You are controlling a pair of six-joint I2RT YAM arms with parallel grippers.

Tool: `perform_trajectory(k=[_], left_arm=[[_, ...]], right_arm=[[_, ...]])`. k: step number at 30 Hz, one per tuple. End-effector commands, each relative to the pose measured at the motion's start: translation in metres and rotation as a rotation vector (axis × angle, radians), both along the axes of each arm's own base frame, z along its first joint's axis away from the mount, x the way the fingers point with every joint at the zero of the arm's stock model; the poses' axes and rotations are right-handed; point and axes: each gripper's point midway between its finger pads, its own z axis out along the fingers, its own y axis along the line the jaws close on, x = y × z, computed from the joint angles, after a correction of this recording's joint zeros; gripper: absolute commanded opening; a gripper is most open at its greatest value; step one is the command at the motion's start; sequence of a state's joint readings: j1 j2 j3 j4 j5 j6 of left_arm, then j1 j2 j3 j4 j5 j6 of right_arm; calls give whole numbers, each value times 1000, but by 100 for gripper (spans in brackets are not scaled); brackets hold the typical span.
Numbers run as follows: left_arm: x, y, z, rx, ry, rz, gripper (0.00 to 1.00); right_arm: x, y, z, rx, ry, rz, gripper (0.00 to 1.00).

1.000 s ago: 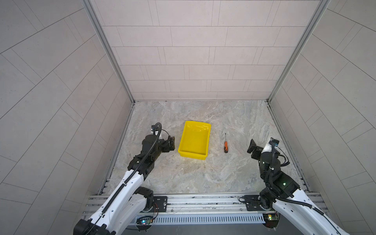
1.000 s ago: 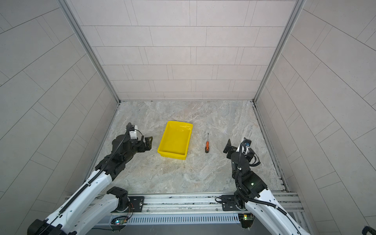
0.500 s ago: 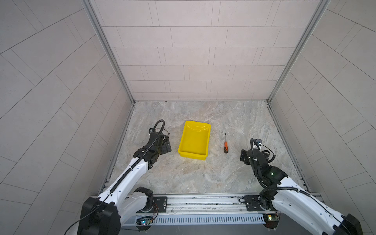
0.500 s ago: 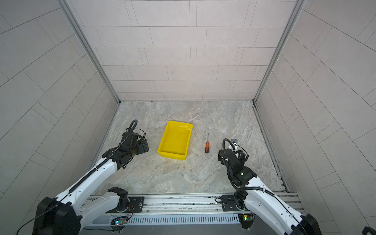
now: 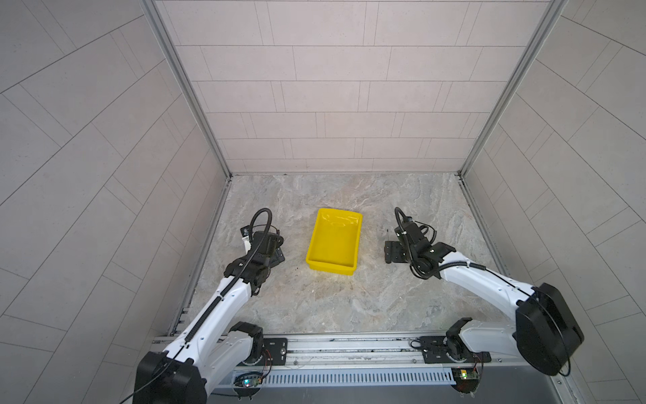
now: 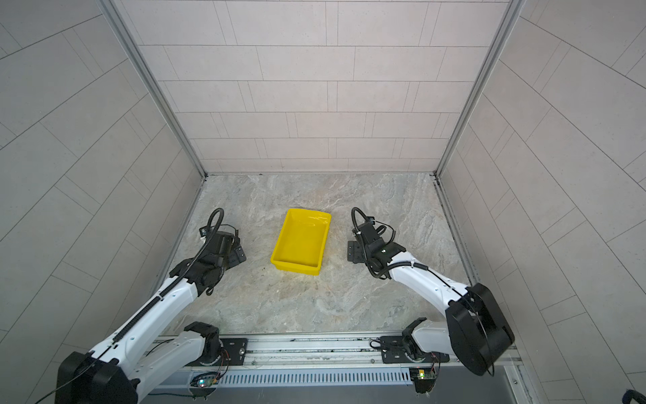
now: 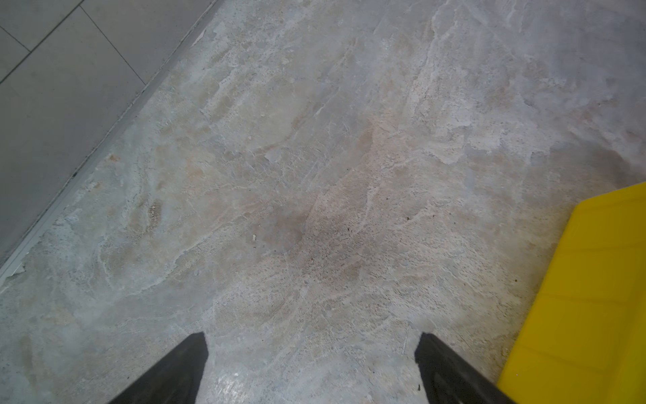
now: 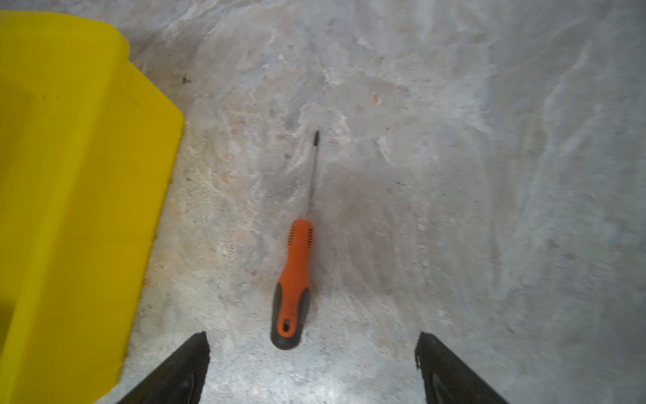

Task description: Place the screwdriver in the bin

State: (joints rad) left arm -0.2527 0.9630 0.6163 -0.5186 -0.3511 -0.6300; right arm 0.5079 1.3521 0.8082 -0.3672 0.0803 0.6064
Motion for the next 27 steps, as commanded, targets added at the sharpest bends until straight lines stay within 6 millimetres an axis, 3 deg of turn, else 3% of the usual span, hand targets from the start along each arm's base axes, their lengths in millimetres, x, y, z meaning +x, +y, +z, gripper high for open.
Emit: perform_trajectory(k=[1,3,5,8,21,24,27], left_arm=[[-10,9,-5,21,18,40,100],[-9,7,-6,12,14,31,100],[-9,4,-7,-5,5,20,100],[-6,0,-6,-26,-12,-1,100],[-4,-9,-7,-65,-42,-42,100],[1,-23,-12,-121,-55,-102,100],[9,-60,-13,-243,-93,-277,100]], right_arm=[[-3,17,-10,51,152,0,82],[0,14,-20,-4,217,-17,74],[1,15,-28,-35,266,-16,59],[1,15,-39,-52,297,-15,50],[5,11,-53,-89,342,-4,49],[2,9,-57,-97,359,-7,49],[2,11,-62,-91,363,-3,48]])
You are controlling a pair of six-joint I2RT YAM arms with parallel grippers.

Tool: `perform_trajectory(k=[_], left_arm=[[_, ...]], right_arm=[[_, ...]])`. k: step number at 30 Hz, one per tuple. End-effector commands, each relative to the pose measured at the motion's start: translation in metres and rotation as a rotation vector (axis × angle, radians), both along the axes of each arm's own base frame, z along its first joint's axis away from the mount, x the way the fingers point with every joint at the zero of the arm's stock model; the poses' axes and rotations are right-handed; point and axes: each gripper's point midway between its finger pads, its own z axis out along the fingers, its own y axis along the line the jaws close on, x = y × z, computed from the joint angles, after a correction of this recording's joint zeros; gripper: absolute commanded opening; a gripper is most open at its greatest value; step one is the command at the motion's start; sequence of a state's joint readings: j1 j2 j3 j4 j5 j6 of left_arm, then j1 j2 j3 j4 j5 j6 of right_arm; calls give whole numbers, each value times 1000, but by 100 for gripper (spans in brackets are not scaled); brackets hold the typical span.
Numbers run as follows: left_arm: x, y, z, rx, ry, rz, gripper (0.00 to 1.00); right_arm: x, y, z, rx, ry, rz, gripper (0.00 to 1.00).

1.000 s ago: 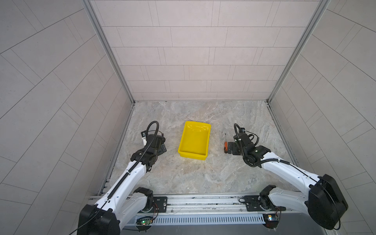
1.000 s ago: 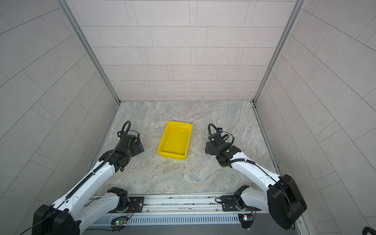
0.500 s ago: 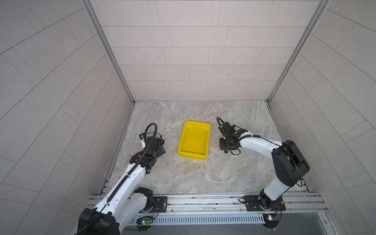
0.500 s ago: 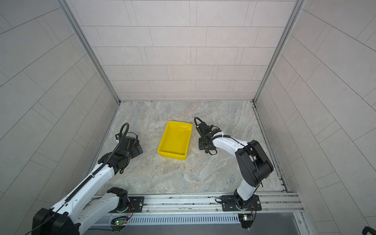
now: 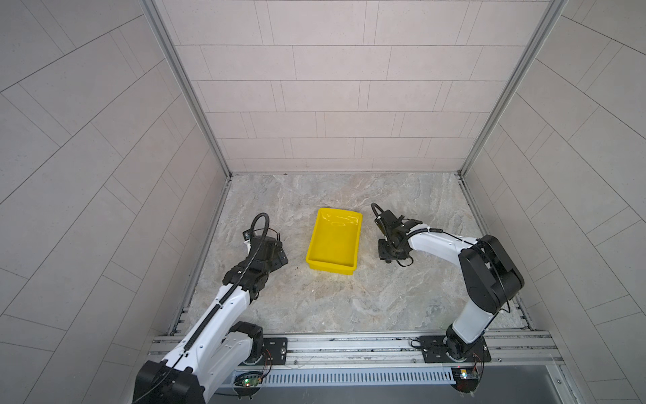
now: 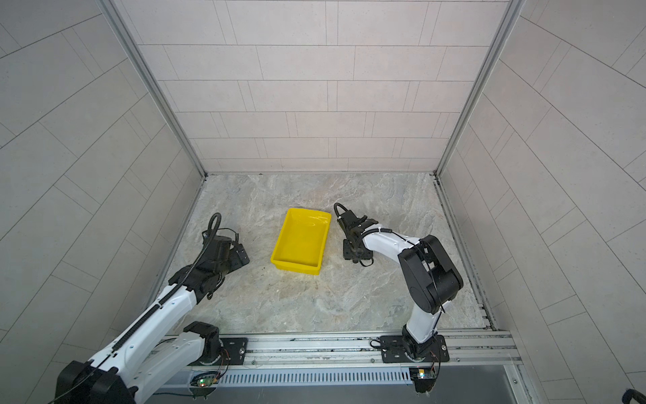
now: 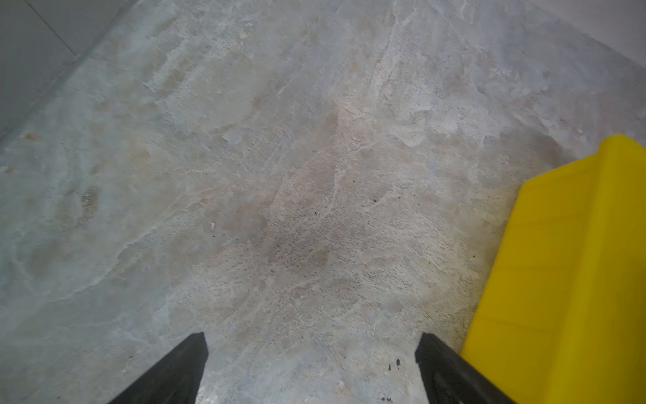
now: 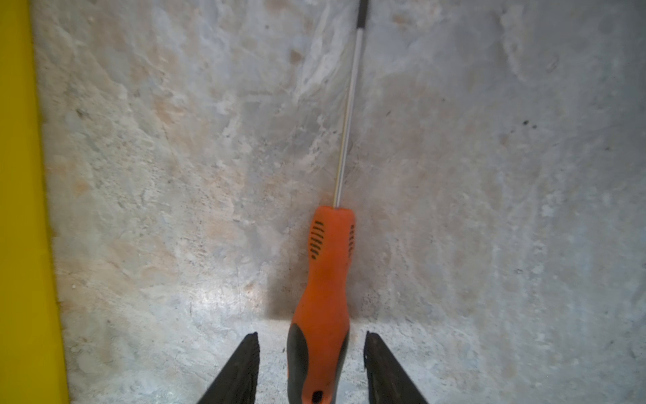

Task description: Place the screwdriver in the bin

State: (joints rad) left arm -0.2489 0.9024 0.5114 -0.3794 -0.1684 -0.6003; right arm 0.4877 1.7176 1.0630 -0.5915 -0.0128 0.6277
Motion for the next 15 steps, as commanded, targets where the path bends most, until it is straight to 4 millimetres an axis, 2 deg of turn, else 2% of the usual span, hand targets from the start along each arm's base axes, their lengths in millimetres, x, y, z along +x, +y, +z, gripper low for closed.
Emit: perform_trajectory(k=[1,5,7,8,10,12,15], left_arm=[[9,-40,3,-136,-64,-196,100],[8,-63,8,-206,-85,-307,100],[6,-82,10,-245,-109,-394,100],[6,-92,11,-267,-129,-437,100],[3,-113,15,-309,-165,-526,100],[1,-120,15,-282,-158,-556,100],[1,-123,10,-234,-137,-563,100]], right_arm=[[-4,-3,-6,-18,30,1,48],[-8,-5,-9,-15,30,-18,39],[-11,-5,-9,-3,25,-22,38],[-13,-7,-8,-2,23,-28,32],[-17,-10,-6,5,16,-41,27],[-23,-10,-3,25,10,-45,17],[-32,-14,5,41,-13,-49,14]])
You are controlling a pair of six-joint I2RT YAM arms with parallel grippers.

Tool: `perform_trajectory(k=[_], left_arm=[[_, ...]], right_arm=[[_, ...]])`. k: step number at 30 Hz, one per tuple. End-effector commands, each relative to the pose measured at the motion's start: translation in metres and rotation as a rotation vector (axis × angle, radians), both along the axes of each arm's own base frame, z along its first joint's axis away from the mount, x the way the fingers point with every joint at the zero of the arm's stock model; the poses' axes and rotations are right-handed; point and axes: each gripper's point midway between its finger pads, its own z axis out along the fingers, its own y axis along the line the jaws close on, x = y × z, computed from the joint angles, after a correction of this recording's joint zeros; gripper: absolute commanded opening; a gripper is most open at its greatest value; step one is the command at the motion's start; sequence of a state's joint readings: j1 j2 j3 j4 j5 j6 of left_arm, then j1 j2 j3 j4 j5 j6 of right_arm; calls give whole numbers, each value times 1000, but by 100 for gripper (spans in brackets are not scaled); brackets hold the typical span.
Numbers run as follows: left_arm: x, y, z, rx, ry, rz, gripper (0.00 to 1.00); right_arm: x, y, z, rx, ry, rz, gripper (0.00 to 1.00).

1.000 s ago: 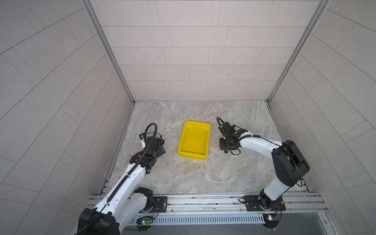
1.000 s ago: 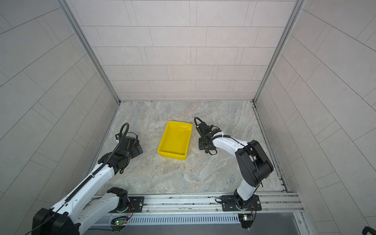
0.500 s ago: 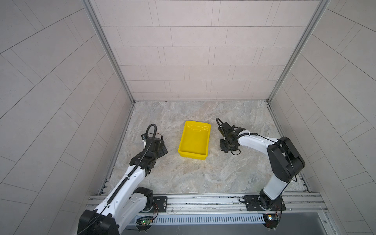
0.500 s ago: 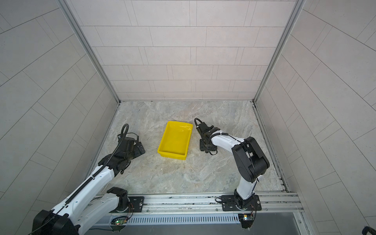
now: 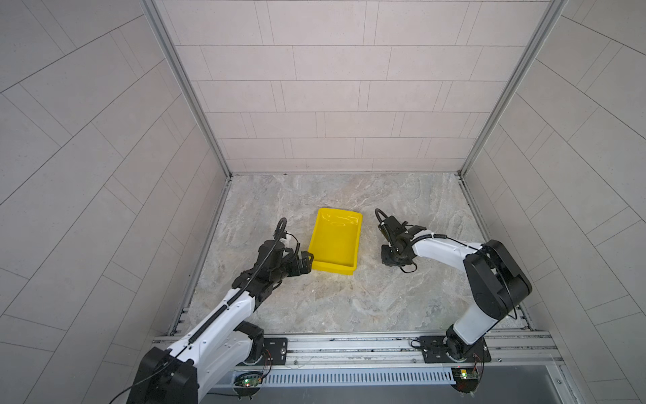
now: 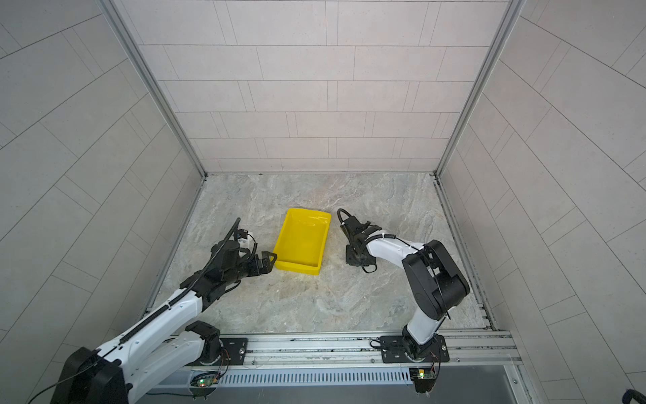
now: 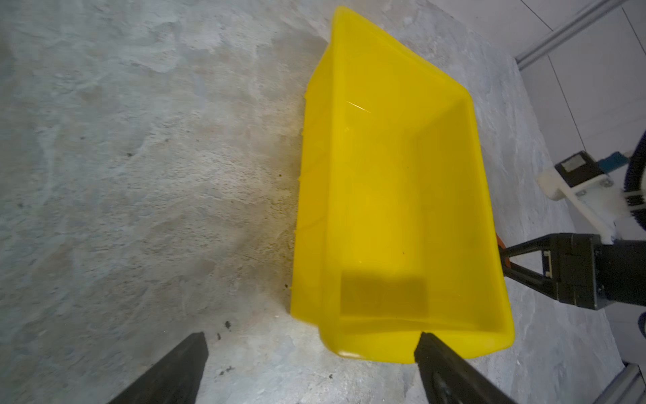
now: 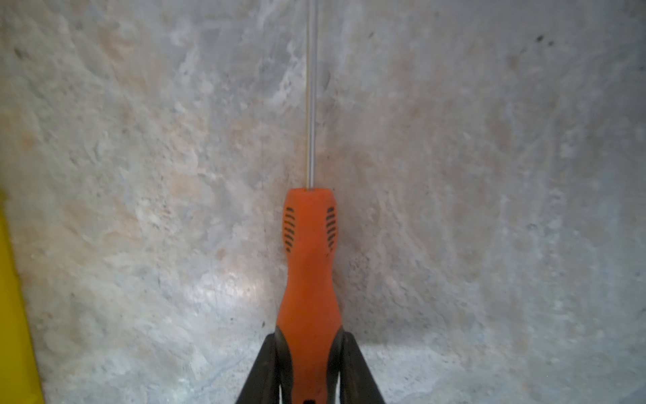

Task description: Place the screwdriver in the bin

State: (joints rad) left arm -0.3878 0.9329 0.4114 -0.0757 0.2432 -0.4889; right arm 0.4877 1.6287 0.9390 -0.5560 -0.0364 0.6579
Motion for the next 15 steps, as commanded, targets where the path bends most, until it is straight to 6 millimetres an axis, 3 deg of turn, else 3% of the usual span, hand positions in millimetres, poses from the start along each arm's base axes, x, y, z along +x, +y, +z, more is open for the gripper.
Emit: perform_trajectory(k=[1,8,15], left_arm=[[5,-12,7,17,-47,-54,100],[2,-36,-1,63,-9,-150,100],[-7,-63,-4,78,-18,-255,100]], right_arm=[[-8,-7,14,14,-35,-27,14],[-18,-10,46,64,-94,-44,8],[-18,19,85,236,-230,-48,11]])
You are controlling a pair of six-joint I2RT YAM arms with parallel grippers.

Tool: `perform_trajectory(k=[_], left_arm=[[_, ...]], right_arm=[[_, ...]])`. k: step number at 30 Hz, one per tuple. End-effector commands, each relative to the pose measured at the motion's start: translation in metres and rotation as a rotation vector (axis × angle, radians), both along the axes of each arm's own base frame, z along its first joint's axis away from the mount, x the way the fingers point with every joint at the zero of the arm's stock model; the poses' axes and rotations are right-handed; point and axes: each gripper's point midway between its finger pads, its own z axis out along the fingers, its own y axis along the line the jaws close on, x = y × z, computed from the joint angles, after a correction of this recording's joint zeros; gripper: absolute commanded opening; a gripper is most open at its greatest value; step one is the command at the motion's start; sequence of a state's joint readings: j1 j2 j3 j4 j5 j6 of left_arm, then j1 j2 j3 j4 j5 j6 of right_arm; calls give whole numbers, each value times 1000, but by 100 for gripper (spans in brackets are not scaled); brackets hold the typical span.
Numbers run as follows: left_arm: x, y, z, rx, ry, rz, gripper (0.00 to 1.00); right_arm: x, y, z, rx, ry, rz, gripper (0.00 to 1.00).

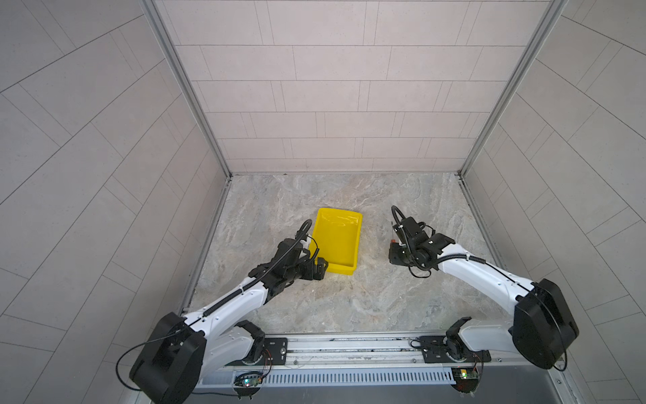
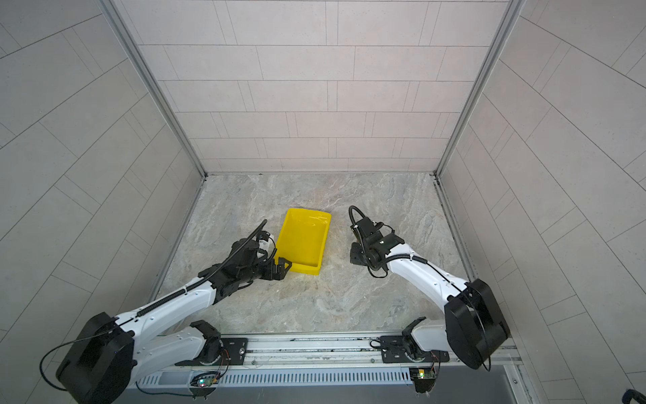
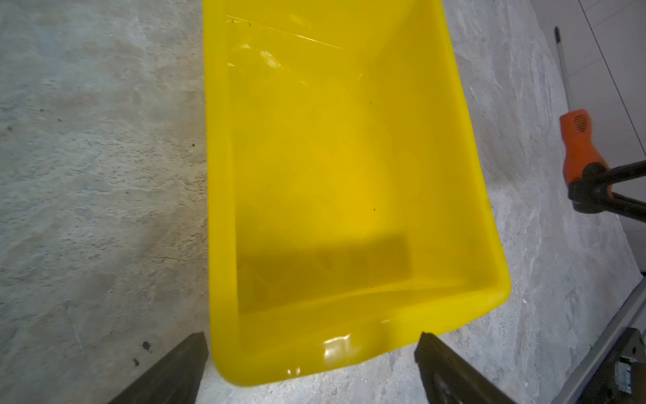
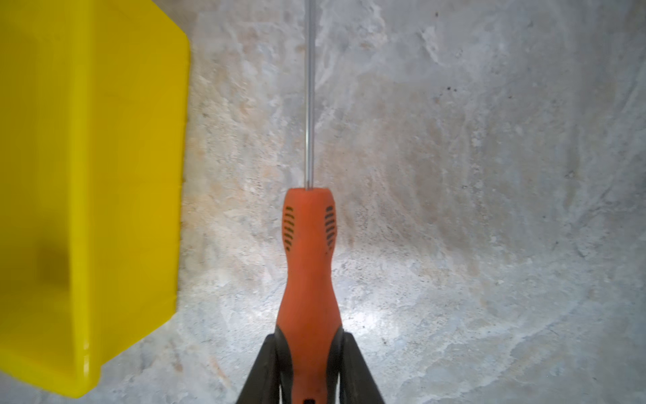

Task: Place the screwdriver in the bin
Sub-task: 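Carry the screwdriver with the right gripper over the yellow bin and lower it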

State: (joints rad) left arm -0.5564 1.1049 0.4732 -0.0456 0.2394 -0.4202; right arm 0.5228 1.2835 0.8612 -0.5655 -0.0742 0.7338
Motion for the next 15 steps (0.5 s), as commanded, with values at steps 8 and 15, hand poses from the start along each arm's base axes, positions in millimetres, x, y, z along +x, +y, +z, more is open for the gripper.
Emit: perform_trajectory(k=[8,15], left_arm=[[-1,-28,13,-25,-44,-110,100],[17,73,38,249,-173,353,100]], right_arm=[[2,14,19,61,-37,-17,11],[11,48,49,92,-120,6,11]])
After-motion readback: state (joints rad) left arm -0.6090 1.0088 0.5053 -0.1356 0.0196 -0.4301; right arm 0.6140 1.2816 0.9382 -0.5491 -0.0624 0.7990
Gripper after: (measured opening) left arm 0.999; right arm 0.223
